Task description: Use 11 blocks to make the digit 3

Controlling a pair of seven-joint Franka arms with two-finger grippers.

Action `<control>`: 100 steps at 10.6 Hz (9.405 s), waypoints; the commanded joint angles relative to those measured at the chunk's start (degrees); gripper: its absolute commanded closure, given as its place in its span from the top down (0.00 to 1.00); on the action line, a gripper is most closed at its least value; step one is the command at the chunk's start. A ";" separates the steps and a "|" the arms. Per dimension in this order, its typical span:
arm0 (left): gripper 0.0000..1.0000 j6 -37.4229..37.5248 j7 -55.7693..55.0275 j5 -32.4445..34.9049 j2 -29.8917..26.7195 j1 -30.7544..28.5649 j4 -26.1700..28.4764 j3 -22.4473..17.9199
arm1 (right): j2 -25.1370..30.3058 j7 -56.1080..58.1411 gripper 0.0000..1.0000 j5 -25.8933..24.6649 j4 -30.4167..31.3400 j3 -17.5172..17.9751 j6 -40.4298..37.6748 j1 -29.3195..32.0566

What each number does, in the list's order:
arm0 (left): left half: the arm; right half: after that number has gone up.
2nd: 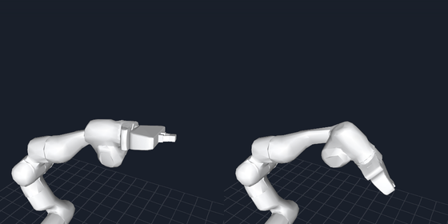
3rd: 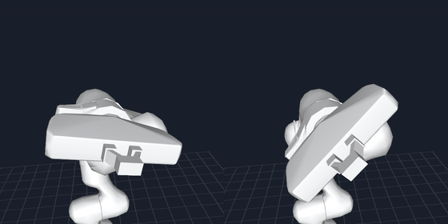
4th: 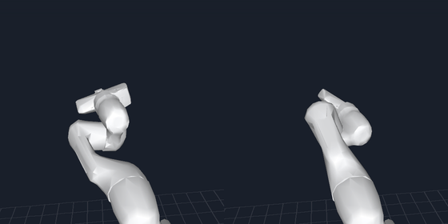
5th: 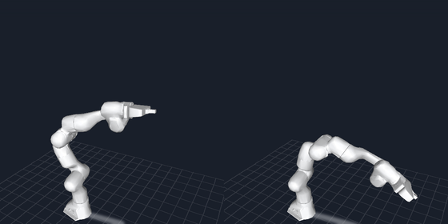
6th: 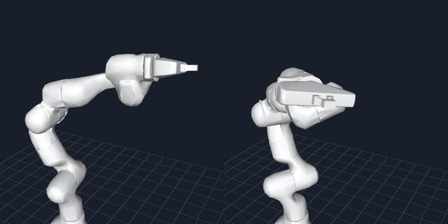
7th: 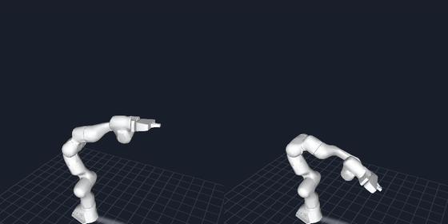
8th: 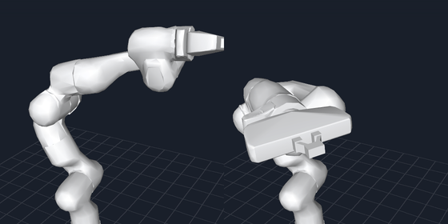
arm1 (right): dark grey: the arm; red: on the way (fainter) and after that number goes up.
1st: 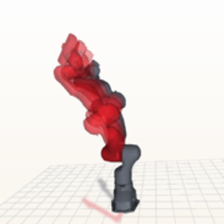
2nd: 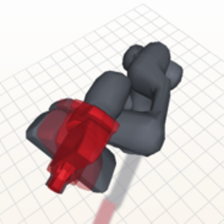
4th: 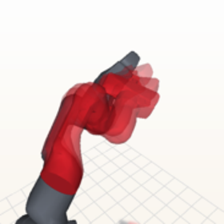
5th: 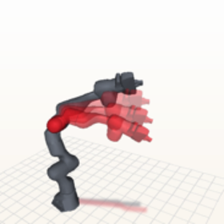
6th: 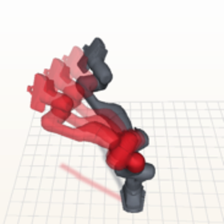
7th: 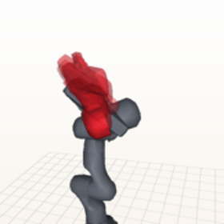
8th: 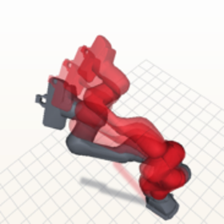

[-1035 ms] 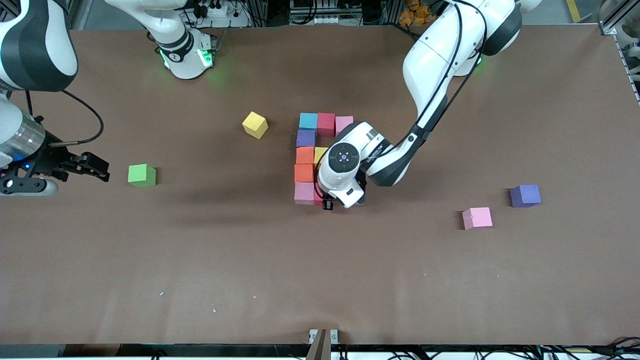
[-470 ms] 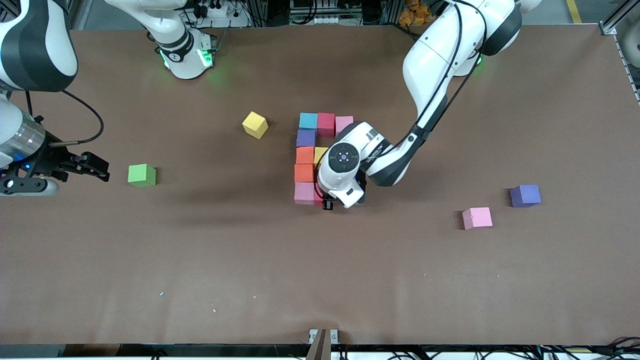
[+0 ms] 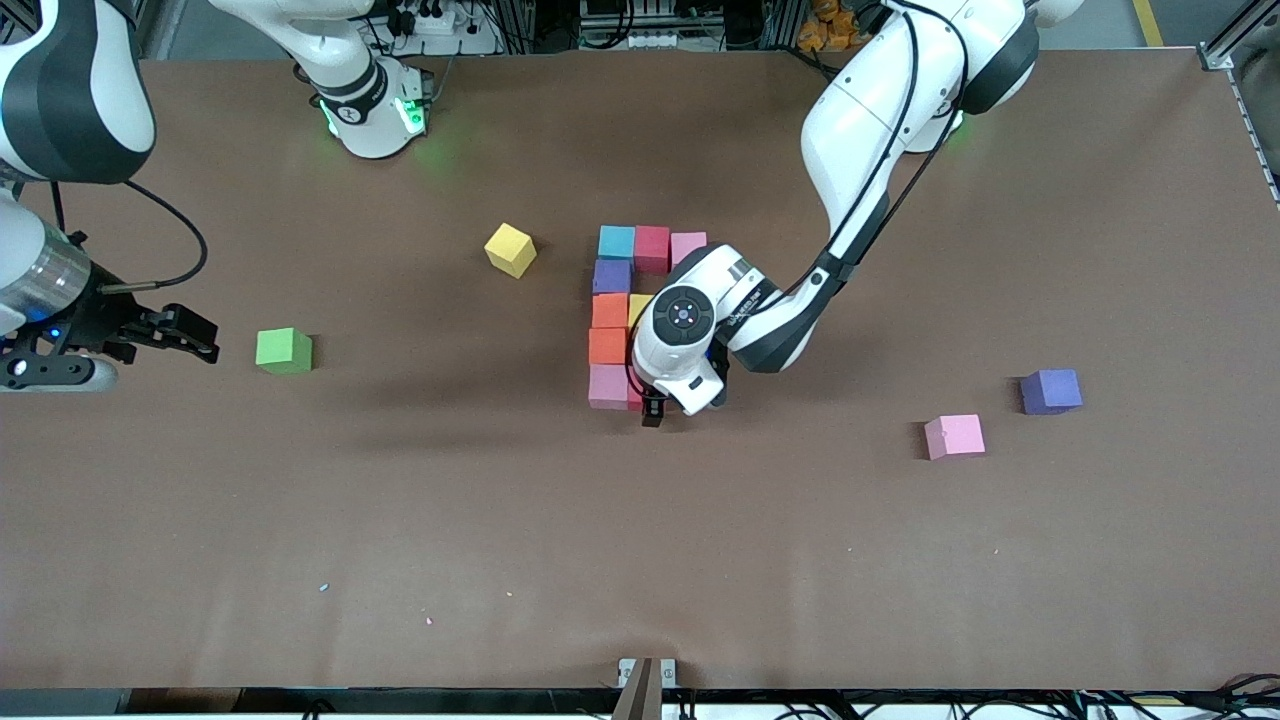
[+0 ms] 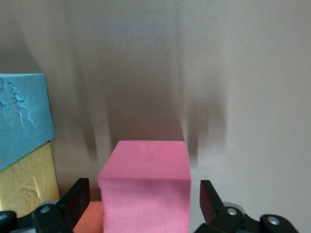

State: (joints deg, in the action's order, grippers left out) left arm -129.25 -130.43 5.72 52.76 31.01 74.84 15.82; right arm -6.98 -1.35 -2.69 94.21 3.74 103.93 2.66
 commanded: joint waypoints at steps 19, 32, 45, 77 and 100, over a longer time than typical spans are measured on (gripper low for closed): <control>1.00 22.73 76.18 -0.01 -22.98 -26.33 11.03 -0.44 | 0.04 0.56 1.00 -1.08 0.18 0.03 0.31 0.15; 1.00 9.20 96.94 9.57 -16.82 -37.60 18.76 -0.26 | 0.04 0.56 1.00 -1.00 0.18 0.03 0.31 0.24; 0.57 5.86 105.12 9.93 -12.42 -39.19 19.03 -0.44 | 0.04 0.56 1.00 -1.00 0.18 0.03 0.22 0.24; 0.00 -0.82 -5.80 1.75 -4.86 -8.95 7.78 3.79 | -2.07 -5.48 1.00 -0.04 -11.42 -0.14 -18.15 2.52; 1.00 1.89 -1.77 5.61 -11.79 -7.45 7.60 3.87 | -2.69 -4.27 1.00 1.03 -20.21 0.30 -25.27 5.07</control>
State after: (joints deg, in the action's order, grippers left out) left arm -129.99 -133.41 9.76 45.26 23.24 81.30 19.86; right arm -8.93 -5.35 -2.08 75.63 4.18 79.60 7.64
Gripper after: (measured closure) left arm 0.000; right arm 0.000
